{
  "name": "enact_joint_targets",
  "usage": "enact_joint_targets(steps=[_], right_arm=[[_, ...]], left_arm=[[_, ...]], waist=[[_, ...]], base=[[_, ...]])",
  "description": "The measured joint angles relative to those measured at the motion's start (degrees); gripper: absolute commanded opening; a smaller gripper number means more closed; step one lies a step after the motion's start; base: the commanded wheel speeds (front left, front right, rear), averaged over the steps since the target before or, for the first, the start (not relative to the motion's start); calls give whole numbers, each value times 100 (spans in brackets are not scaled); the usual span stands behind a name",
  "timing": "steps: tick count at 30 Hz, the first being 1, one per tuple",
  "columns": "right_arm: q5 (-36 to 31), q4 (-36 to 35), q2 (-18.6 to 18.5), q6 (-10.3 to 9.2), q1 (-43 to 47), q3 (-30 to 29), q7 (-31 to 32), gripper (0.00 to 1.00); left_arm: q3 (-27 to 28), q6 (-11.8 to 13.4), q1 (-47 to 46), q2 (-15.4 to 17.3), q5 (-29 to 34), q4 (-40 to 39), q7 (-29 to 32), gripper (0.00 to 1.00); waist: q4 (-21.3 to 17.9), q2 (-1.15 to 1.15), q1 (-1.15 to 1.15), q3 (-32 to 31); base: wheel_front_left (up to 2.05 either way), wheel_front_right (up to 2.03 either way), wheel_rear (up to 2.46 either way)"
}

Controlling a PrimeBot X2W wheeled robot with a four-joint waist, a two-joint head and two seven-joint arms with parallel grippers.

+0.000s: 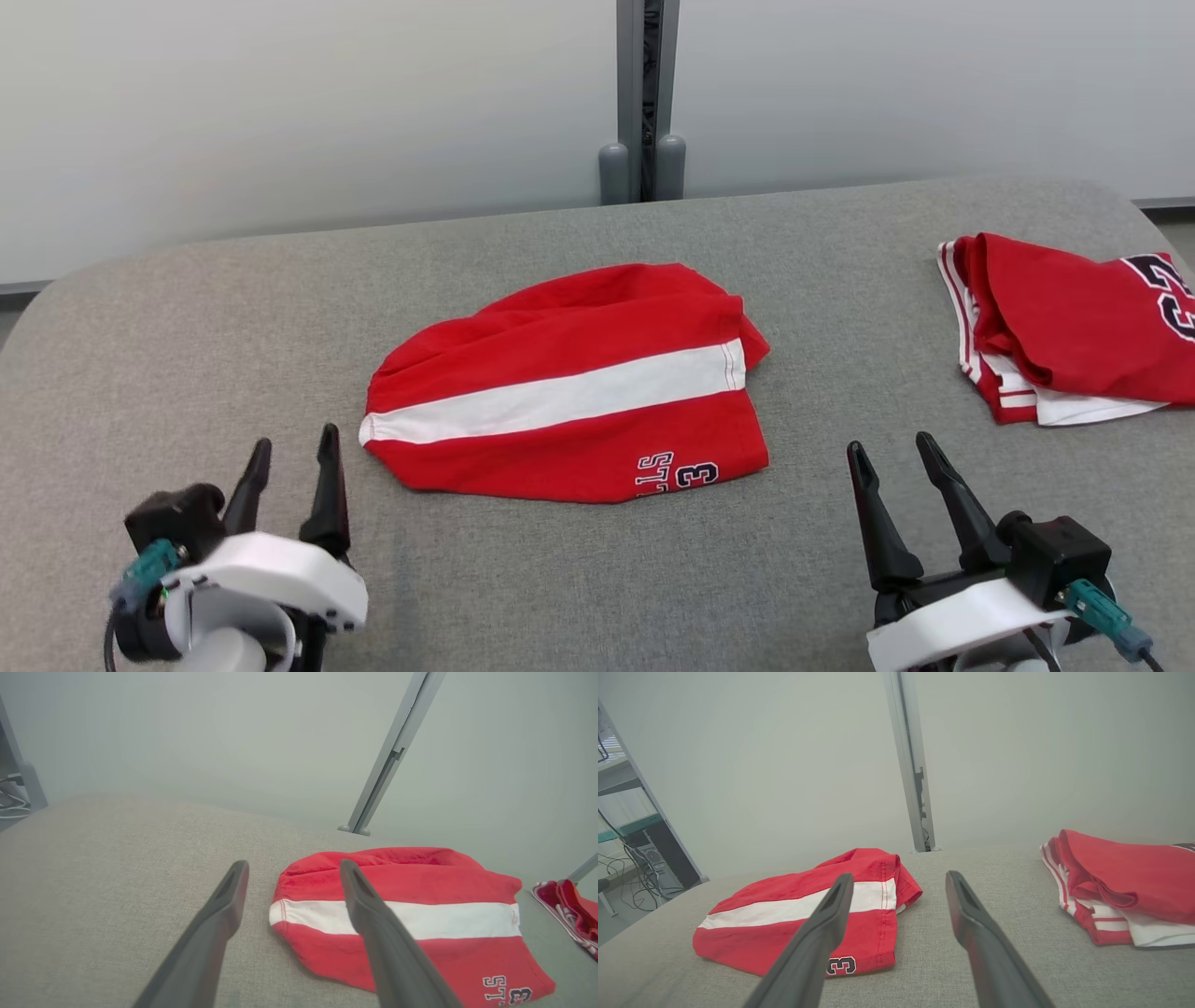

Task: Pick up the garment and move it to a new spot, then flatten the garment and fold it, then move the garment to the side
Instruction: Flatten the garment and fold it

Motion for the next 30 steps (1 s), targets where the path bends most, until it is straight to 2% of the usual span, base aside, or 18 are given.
enact_joint_targets(steps=[5, 7, 10, 14, 20, 30], right_arm=[[0, 62, 2, 0, 99, 0, 0, 100], [0, 85, 3, 0, 105, 3, 0, 100], [0, 115, 7, 0, 141, -1, 0, 100], [0, 141, 13, 0, 227, -9, 0, 100], [-35, 142, 15, 0, 411, -100, 0, 100], [-54, 191, 35, 0, 523, -121, 0, 100]], left_arm=[[636, 25, 881, -399, 1084, -668, 0, 100], [746, -48, 1110, -520, 1588, -844, 0, 100], [898, -115, 1402, -703, 2227, -931, 0, 100], [1143, -219, 1673, -992, 2763, -955, 0, 100], [1558, -367, 2010, -1369, 3261, -1076, 0, 100], [2127, -693, 2285, -1686, 3723, -1211, 0, 100]], waist=[[124, 0, 0, -149], [170, 0, 0, -188], [228, 0, 0, -229], [272, 0, 0, -279], [307, 0, 0, -368], [315, 0, 0, -456]], base=[[0, 0, 0], [0, 0, 0], [0, 0, 0], [0, 0, 0], [0, 0, 0], [0, 0, 0]])
